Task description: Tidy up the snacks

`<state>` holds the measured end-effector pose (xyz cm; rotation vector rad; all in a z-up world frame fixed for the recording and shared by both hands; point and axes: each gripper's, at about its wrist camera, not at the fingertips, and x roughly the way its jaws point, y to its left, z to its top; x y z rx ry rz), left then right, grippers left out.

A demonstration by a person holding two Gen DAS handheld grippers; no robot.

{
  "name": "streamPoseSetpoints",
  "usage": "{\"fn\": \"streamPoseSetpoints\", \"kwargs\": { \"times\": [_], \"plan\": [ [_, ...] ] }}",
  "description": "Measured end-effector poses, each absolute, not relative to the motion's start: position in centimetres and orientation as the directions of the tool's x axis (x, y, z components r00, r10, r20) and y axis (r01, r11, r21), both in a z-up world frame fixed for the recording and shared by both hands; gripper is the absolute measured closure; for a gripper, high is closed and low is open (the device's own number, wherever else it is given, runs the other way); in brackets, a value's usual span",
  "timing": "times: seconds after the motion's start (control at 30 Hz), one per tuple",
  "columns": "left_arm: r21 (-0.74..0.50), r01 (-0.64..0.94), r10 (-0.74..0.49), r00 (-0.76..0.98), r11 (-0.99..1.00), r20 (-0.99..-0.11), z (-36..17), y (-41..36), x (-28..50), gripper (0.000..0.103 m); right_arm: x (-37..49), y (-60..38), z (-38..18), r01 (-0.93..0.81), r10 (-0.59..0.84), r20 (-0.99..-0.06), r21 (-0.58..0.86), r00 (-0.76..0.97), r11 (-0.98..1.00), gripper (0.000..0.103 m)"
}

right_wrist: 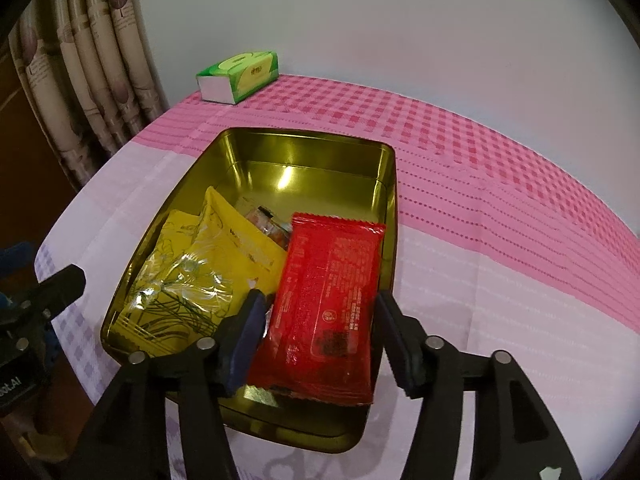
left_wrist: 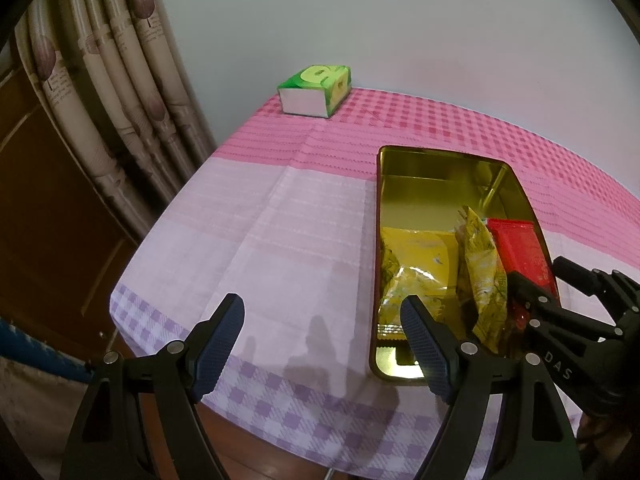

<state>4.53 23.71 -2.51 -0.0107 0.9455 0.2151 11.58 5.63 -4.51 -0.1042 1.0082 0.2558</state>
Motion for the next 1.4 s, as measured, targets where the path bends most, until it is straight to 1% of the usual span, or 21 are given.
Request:
{"fn": "streamPoseSetpoints", "kwargs": {
  "times": [0.07,0.17,0.33,0.4,0.5,0.87,1.4],
  "plan": [
    [0.089,-0.187,0.181,0.567,0.978,-0.803,-2.5,23.7,4.5,0.022,11.5,5.6,-4.3,-0.262,0.162,-0.844,0.027,0.512,0.965,0.044],
    [0.093,-0.186,0.185,0.571,0.978,-0.8,-2.5,23.7,4.5,0.022,11.2,5.7,-3.9,-0.267,0.157,-0.839,0.014,0.522,0.963,0.036],
    [0.106,-0.182,0.194,0.572,0.977,-0.797,-2.5,23.4,4.4,0.021,10.4,5.5,-3.0,-0.277,0.166,-0.828,0.013,0.535,0.961,0.027],
    [0.11,-0.183,0.197,0.573,0.977,-0.796,-2.5,23.4,4.4,0.02,10.0,5.5,-2.7,-0.278,0.16,-0.823,0.002,0.545,0.96,0.021],
    [0.113,-0.184,0.2,0.571,0.976,-0.796,-2.5,23.4,4.4,0.02,9.4,5.5,-2.2,-0.284,0.156,-0.819,-0.009,0.553,0.959,0.019],
    [0.131,-0.174,0.209,0.572,0.976,-0.794,-2.6,23.0,4.4,0.019,7.8,5.6,-2.0,-0.304,0.168,-0.825,-0.005,0.539,0.953,0.014],
    [0.134,-0.166,0.206,0.57,0.977,-0.795,-2.8,22.6,4.3,0.019,7.5,5.7,-2.7,-0.316,0.17,-0.839,-0.002,0.517,0.949,0.012]
  ]
}}
